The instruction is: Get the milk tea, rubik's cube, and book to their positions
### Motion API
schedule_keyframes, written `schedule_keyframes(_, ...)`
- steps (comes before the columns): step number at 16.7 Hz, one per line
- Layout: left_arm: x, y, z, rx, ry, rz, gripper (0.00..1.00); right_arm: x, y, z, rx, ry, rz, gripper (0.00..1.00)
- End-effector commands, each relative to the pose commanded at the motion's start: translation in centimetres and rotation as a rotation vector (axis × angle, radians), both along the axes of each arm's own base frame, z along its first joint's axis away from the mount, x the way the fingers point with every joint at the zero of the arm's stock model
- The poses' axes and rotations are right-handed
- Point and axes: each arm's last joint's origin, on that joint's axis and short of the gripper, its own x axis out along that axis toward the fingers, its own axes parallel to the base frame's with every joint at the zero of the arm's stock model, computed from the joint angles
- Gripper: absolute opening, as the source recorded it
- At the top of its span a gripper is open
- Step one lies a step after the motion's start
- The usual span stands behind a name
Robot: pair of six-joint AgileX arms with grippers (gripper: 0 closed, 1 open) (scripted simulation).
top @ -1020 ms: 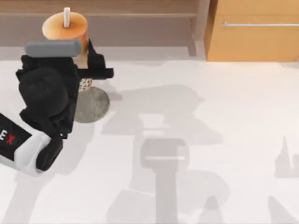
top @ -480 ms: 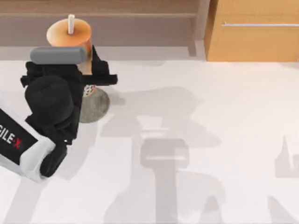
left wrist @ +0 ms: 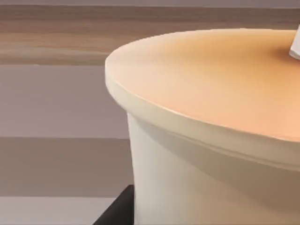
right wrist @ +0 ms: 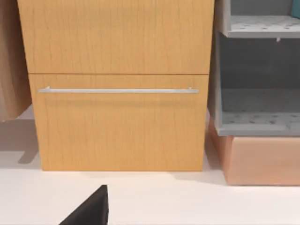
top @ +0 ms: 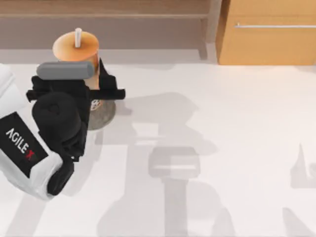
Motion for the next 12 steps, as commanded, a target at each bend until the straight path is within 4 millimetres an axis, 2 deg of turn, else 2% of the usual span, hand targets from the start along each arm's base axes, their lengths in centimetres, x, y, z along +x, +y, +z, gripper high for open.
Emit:
schedule_keyframes(3, 0.00, 0.00, 0.00, 0.000, 0.000, 0.000, 0.00, 0.00, 0.00, 0.00, 0.000, 0.000, 0.000, 1.00)
schedule_keyframes(12, 0.00, 0.00, 0.00, 0.000, 0.000, 0.000, 0.68, 0.00, 0.00, 0.00, 0.000, 0.000, 0.000, 1.00)
